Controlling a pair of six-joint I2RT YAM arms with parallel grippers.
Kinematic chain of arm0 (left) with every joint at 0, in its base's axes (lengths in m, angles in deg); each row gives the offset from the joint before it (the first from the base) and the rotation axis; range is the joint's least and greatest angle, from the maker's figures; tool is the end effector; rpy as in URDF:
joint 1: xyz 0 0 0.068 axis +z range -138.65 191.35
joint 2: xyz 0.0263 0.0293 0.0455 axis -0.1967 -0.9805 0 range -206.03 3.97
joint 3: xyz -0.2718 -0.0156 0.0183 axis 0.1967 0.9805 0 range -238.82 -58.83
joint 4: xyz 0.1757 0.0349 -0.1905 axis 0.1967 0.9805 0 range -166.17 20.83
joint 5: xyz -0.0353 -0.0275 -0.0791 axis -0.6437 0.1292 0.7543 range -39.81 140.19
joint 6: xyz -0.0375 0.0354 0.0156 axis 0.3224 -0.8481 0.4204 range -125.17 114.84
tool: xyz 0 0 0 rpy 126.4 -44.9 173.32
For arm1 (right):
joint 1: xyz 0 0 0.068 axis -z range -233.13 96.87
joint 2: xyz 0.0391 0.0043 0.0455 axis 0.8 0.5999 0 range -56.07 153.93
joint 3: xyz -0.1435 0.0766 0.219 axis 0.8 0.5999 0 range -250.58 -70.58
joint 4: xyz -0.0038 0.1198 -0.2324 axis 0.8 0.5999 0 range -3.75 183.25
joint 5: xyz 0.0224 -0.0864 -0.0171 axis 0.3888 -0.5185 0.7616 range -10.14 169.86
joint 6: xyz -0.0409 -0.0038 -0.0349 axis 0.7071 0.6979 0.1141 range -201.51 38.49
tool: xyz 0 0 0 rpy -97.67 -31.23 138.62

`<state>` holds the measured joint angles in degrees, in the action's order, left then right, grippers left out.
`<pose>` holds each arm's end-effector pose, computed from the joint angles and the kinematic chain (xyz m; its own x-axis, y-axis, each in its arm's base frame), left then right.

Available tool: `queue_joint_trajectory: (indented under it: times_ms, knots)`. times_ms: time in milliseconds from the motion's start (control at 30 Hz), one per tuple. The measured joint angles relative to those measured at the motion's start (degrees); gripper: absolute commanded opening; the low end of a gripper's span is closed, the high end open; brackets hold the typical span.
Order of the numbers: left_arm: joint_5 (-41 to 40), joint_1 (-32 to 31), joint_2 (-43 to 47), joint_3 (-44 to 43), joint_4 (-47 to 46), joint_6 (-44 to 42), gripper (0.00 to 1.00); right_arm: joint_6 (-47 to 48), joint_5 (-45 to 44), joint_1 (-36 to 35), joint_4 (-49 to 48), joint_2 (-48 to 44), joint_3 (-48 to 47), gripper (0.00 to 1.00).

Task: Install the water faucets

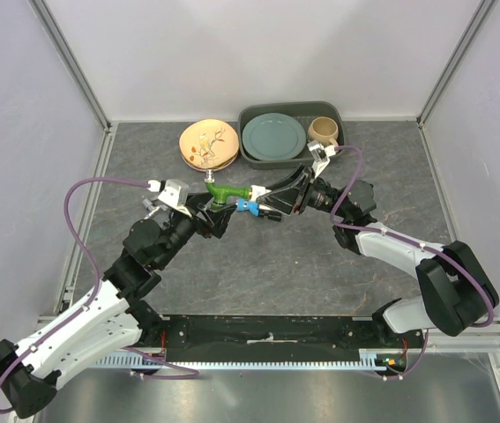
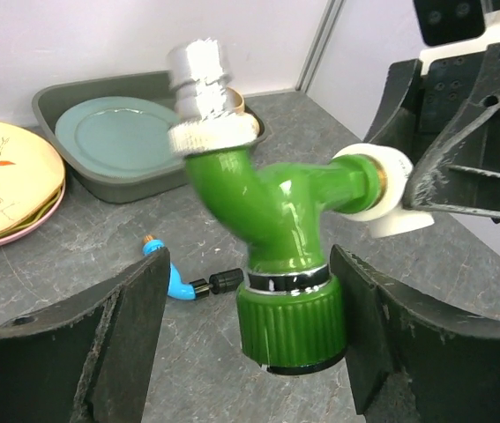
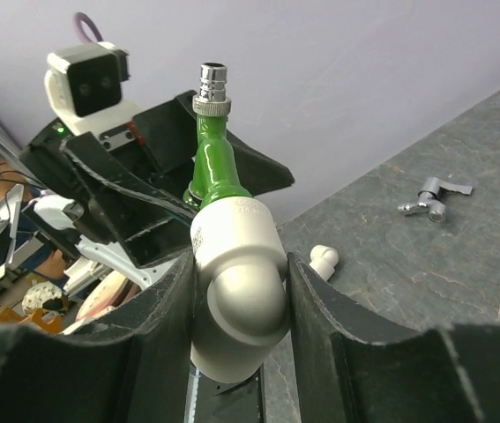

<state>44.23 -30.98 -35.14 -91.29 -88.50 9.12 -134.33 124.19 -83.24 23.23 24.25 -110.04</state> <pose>0.1314 -0.1146 0.3222 -0.0754 -0.2632 -0.9618 0.5930 0.7636 -0.2554 0.2404 0.1680 0.2963 -0.5347 0.3488 -0.7697 -0.8152 0.0269 0.5786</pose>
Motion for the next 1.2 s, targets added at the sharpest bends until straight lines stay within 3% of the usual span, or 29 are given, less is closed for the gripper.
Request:
queue_joint_trajectory:
  times_ms: [400,733,1200]
  knots:
    - [0.0,1.5,2.8,4.0,-0.1,2.6,0.78,-5.2,1.1,0.4,-7.5,0.0,1.1,0.00]
    - [-1.5,3.5,-0.4,4.4,-1.8,4.1,0.78,-11.1,3.7,0.7,-9.5,0.0,1.5,0.00]
    - [2.2,11.8,-5.4,2.6,-6.3,9.7,0.77,-11.5,6.6,0.7,-9.8,0.0,1.5,0.00]
